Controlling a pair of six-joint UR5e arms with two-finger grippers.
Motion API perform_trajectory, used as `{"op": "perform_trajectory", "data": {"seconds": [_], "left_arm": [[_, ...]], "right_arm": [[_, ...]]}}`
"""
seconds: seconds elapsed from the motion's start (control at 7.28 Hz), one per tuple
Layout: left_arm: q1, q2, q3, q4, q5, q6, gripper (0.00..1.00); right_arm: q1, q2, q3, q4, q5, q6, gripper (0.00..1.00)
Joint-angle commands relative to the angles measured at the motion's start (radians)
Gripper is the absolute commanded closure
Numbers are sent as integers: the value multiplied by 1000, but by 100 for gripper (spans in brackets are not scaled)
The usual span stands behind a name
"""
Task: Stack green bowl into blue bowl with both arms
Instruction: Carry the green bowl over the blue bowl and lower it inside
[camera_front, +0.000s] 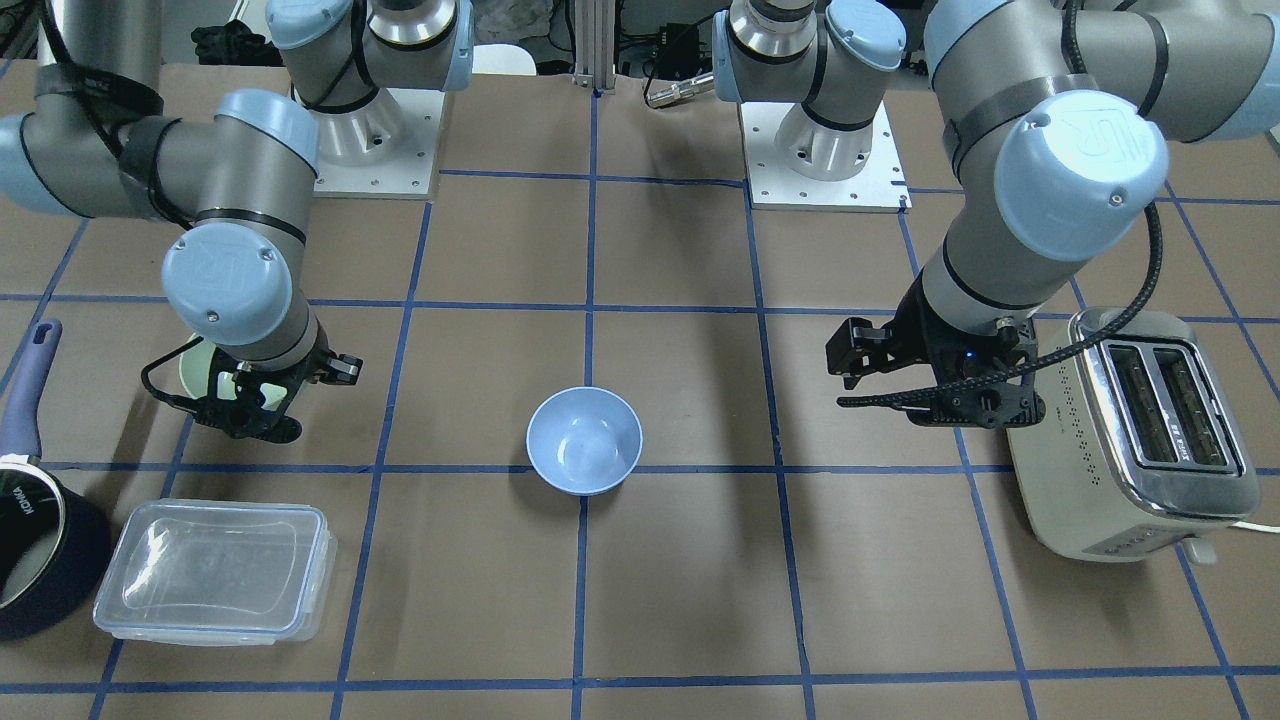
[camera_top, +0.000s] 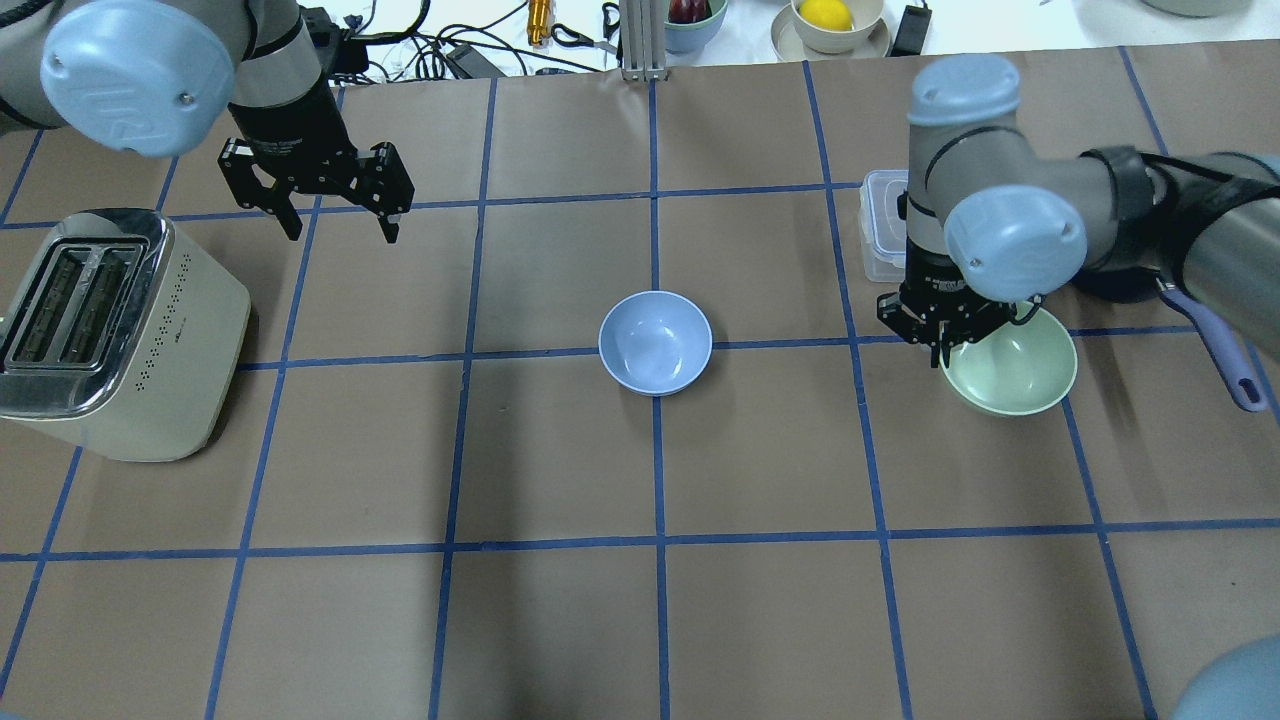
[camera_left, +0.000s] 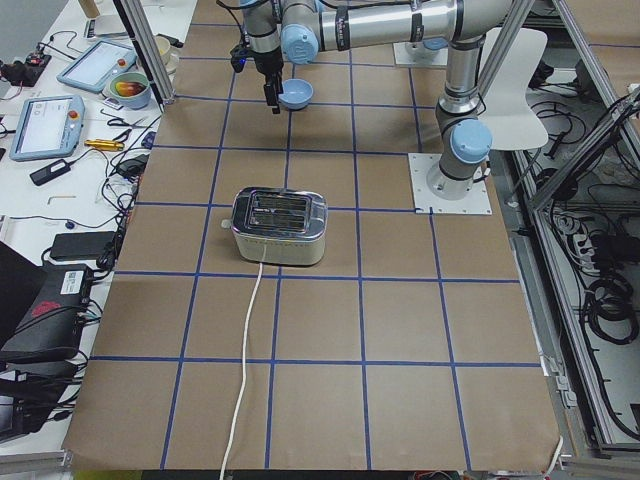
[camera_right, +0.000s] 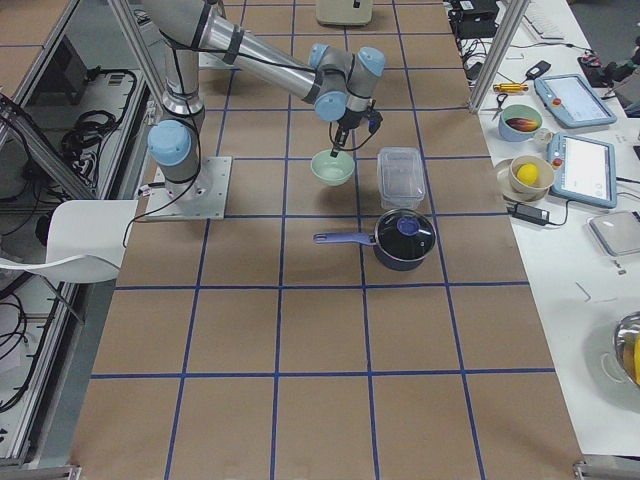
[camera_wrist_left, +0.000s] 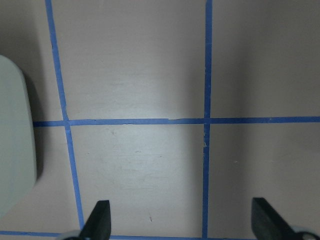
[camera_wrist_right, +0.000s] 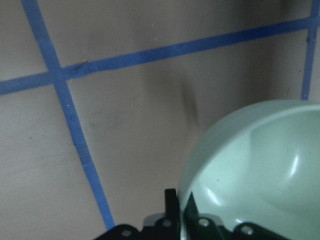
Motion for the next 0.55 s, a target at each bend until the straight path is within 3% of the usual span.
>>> {"op": "perform_trajectory", "data": {"seconds": [0.0,0.41], "left_arm": [[57,20,-4,-2,1,76,0],[70,26,-7,-10,3,84,0]], "right_arm": [[38,14,-281,218,121,58,100],[205,153,-429,225,217,301,100]]}}
